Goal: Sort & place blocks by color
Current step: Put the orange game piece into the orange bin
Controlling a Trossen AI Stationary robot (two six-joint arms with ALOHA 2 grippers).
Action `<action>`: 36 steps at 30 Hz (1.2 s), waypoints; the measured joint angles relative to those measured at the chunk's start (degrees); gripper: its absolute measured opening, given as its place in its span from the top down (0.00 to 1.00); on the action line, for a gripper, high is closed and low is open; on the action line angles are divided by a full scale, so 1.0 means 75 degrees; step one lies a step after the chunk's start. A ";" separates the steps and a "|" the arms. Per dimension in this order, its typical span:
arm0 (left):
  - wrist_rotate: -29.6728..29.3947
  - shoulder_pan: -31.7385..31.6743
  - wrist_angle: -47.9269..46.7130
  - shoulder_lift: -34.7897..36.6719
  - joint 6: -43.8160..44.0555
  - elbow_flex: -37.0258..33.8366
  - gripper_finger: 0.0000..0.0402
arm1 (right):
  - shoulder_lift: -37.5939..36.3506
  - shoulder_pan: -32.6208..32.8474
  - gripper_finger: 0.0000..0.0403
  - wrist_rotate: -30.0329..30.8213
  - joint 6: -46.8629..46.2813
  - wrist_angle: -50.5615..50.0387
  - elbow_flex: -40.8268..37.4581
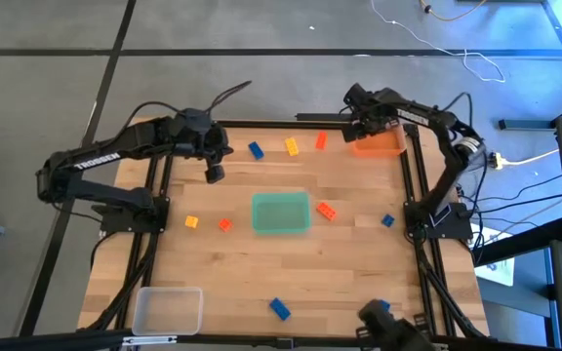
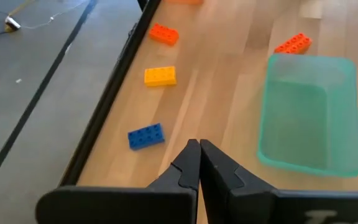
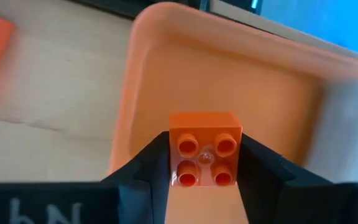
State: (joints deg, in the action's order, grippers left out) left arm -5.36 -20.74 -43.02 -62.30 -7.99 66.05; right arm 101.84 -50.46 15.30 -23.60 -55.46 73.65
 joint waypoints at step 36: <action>-0.0413 0.0389 -0.0004 -0.0009 0.0444 0.0058 1.00 | -0.0049 0.0276 0.36 -0.0296 0.1599 -0.1062 0.0838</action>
State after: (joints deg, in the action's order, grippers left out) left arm -8.46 -17.82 -43.05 -62.37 -4.67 66.48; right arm 101.48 -48.39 13.07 -11.61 -63.42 79.93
